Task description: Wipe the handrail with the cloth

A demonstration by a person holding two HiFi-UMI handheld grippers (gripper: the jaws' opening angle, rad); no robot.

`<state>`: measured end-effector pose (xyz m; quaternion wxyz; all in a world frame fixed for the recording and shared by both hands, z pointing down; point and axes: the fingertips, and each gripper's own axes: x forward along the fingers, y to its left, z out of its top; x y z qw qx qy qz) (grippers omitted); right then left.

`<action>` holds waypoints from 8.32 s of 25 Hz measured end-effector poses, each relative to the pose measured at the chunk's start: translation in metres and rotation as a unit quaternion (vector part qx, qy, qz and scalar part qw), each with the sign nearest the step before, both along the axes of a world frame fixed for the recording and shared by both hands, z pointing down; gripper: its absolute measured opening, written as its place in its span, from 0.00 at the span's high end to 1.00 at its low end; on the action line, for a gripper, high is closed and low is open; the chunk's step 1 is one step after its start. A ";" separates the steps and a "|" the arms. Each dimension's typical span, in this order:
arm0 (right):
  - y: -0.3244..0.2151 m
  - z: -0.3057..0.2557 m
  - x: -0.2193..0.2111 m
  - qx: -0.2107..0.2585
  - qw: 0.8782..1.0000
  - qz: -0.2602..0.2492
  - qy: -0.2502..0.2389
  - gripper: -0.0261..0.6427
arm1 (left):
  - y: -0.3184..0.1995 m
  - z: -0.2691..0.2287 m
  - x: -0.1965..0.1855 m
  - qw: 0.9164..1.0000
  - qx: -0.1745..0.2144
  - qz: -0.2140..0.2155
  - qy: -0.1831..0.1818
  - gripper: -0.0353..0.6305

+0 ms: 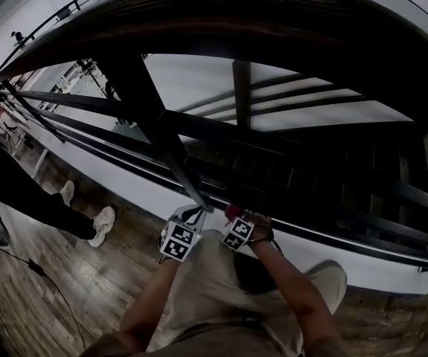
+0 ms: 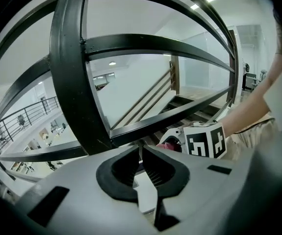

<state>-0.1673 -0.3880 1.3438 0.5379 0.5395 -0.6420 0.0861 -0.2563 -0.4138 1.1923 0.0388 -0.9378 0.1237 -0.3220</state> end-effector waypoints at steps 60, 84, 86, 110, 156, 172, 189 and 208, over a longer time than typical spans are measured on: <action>0.484 0.028 0.348 -0.165 0.960 0.196 0.118 0.61 | 0.414 0.033 0.277 0.922 0.002 0.382 -0.058 0.91; 0.636 0.027 0.465 -0.185 0.949 0.224 0.126 0.60 | 0.568 0.039 0.396 0.886 -0.012 0.463 -0.032 0.91; 0.652 0.025 0.477 -0.177 0.949 0.222 0.137 0.60 | 0.574 0.035 0.394 0.883 -0.011 0.468 -0.030 0.91; 0.853 0.040 0.610 -0.218 0.906 0.283 0.229 0.60 | 0.643 0.032 0.422 0.874 0.018 0.484 -0.034 0.91; 0.747 -0.307 0.413 0.411 0.761 0.496 -0.074 0.87 | 0.475 -0.090 0.319 0.921 -0.017 0.381 0.081 0.91; 0.477 -0.420 0.257 0.375 0.917 0.130 -0.045 0.87 | 0.332 -0.197 0.258 0.941 -0.020 0.279 0.191 0.91; 0.464 -0.290 0.249 0.030 0.993 -0.066 -0.094 0.87 | 0.335 -0.208 0.271 0.944 -0.006 0.280 0.174 0.91; 0.473 -0.284 0.255 0.010 0.997 -0.057 -0.054 0.87 | 0.356 -0.214 0.277 0.936 -0.003 0.305 0.173 0.91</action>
